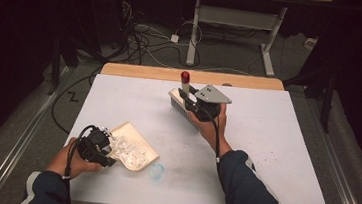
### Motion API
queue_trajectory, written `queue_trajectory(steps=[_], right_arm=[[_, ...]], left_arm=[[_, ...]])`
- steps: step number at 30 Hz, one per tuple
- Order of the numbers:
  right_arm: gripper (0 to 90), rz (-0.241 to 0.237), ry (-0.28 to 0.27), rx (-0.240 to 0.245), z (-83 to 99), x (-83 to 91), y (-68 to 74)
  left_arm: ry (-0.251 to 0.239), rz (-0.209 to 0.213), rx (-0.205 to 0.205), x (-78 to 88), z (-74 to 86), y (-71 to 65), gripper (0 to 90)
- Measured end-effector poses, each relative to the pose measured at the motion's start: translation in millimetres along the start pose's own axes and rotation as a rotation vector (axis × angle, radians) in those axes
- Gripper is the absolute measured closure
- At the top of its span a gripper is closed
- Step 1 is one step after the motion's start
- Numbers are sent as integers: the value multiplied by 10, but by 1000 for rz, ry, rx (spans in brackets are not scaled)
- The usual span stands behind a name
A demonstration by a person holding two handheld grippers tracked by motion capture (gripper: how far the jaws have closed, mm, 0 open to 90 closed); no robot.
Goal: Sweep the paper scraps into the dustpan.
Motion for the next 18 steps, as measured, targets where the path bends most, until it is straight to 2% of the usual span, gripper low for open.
queue_trajectory(steps=[3, 5, 6, 10, 13, 18], right_arm=[[704, 34, 7, -5, 36, -70, -50], [705, 10, 4, -34, 36, -83, -62], [705, -15, 7, -43, 29, -79, -47], [696, -115, 32, -25, 20, -61, 123], [686, -190, 51, 24, -2, -64, 269], [688, -294, 57, 60, -50, -14, 481]], left_arm=[[4, -2, -3, -11, -7, -11, 618], [6, -5, -4, -20, -14, -16, 618], [9, -7, -7, -23, -18, -20, 618], [12, -13, -11, -24, -27, -34, 617], [12, -12, -11, -27, -25, -34, 617], [9, -12, -9, -24, -20, -23, 618]])
Point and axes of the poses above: each handheld gripper's, and its own axes: x roughly backward along the jaws, z roughly out of its underside, y roughly to its left, the point moved 1 cm from there along -x, roughly forward along the jaws, and after that the axes turned 2 degrees about y, right-handed, at the moved point
